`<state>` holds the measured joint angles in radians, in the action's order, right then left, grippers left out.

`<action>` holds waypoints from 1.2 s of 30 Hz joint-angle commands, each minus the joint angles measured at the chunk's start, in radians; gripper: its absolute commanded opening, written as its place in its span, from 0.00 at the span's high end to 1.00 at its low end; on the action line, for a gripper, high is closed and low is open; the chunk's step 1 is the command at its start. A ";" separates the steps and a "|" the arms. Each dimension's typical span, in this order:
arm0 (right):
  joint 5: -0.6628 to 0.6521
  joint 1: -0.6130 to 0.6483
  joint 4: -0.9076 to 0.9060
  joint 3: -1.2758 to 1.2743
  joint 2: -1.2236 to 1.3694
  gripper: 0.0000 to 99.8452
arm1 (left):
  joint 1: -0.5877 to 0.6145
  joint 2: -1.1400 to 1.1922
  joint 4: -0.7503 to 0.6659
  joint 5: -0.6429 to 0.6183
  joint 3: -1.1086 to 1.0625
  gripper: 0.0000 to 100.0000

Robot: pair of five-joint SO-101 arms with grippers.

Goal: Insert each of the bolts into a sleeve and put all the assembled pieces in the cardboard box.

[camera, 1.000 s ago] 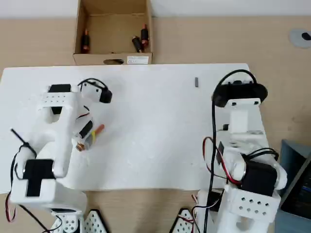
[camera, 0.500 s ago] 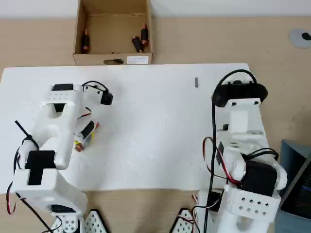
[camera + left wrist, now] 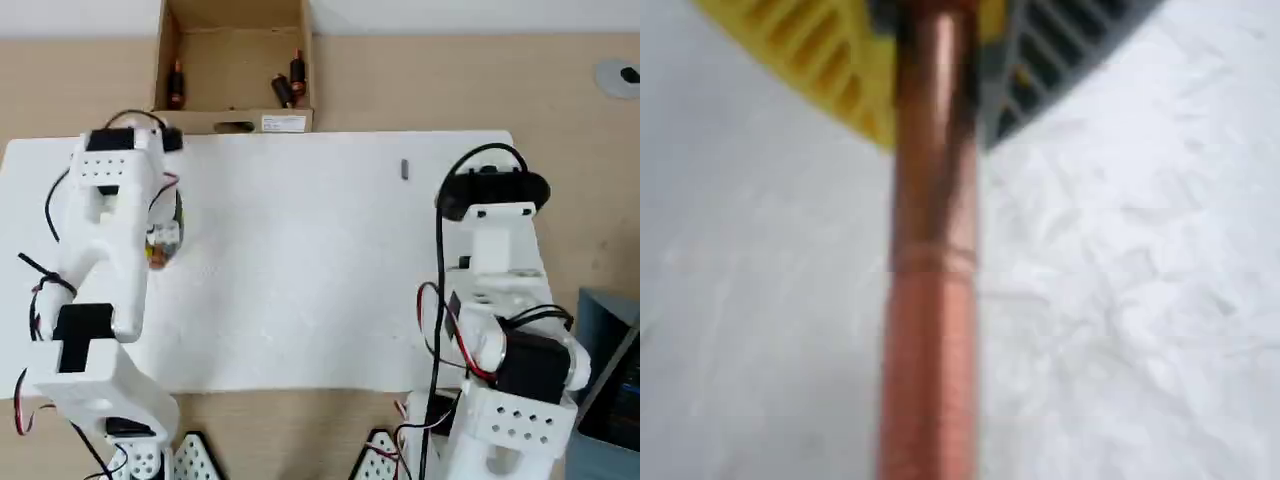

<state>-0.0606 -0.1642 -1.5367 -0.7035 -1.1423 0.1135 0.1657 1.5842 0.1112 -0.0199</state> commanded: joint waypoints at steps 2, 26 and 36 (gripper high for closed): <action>0.002 -0.004 0.026 0.002 -0.007 0.99 | 0.018 -0.064 -0.068 -0.157 0.103 0.99; 0.002 -0.005 0.025 -0.004 -0.007 0.99 | 0.080 0.010 -0.267 -1.332 0.058 0.99; 0.002 -0.004 0.026 -0.004 -0.002 0.99 | 0.078 0.054 -0.210 -1.478 0.060 0.99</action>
<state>-0.0606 -0.1642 -1.5367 -0.7096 -1.1423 0.1841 0.2286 1.3663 -1.3372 0.0276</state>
